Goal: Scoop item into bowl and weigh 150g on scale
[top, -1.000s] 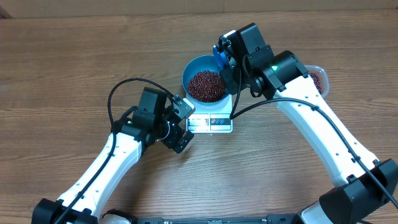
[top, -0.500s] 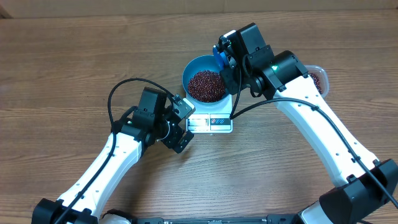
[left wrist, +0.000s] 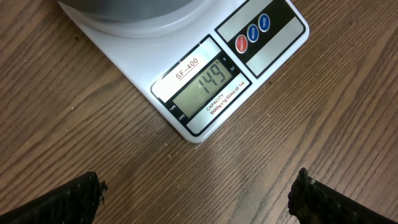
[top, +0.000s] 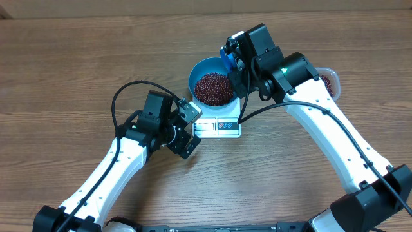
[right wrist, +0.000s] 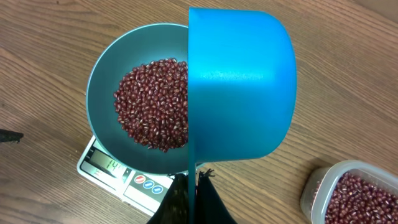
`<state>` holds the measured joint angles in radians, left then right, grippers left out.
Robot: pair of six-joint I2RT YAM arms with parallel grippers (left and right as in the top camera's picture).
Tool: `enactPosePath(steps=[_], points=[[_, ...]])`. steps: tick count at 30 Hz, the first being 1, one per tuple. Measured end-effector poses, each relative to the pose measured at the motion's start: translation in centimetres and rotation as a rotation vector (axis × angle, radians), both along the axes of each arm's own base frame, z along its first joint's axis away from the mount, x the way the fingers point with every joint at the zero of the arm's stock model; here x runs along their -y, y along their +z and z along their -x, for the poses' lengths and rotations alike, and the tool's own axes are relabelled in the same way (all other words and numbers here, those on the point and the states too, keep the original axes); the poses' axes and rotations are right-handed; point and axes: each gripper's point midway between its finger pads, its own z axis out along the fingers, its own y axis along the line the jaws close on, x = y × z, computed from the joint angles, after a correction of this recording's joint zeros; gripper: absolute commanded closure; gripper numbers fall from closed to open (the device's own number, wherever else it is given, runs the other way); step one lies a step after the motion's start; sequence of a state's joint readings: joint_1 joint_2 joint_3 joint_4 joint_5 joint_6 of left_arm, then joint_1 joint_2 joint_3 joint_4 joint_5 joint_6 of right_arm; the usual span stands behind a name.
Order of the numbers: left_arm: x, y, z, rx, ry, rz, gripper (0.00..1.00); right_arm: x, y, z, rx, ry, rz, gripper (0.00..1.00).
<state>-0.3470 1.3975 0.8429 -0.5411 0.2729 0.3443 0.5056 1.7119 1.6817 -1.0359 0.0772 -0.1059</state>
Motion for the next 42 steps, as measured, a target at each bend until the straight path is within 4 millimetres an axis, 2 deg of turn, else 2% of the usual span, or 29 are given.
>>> enactPosePath(steps=[42], points=[[0.0,0.0,0.0,0.0,0.0,0.0,0.0,-0.54,0.18,-0.06,0.014,0.058,-0.001,0.96]])
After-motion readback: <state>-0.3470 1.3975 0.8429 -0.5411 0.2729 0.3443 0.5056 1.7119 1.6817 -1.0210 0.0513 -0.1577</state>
